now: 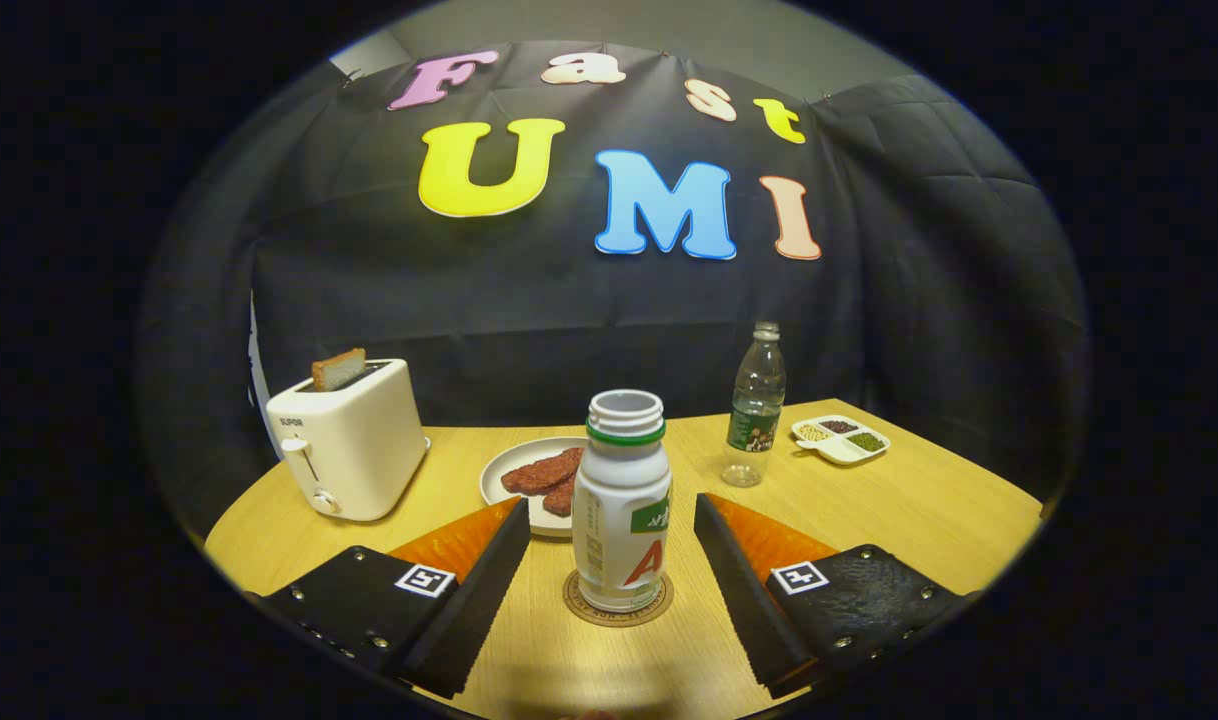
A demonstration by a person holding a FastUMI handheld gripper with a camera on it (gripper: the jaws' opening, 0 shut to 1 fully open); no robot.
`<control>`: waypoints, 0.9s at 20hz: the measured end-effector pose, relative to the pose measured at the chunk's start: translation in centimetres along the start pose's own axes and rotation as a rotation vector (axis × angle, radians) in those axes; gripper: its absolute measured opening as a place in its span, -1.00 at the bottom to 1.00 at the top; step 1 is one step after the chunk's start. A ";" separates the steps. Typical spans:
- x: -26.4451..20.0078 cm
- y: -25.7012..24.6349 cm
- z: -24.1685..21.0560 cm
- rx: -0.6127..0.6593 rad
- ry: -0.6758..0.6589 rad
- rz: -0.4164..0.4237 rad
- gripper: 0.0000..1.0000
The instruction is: Take the bottle from table, then pour the juice into the cup, finally place the bottle on the coaster
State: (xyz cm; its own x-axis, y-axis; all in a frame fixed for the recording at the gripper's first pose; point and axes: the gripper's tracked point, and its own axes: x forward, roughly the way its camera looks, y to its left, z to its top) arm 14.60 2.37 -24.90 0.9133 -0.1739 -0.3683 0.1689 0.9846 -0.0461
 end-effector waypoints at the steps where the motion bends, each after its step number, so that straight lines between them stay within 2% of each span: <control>1: -0.9 -0.1 0.9 -0.005 -0.015 0.018 0.98; 8: -7.7 -1.2 6.6 -0.005 -0.118 0.120 0.98; 18: -17.4 -3.4 12.3 0.036 -0.253 0.181 0.99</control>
State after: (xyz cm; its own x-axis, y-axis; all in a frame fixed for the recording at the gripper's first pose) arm 2.65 1.77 -6.90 0.9922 0.0007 -0.1248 0.0035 0.9994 0.0335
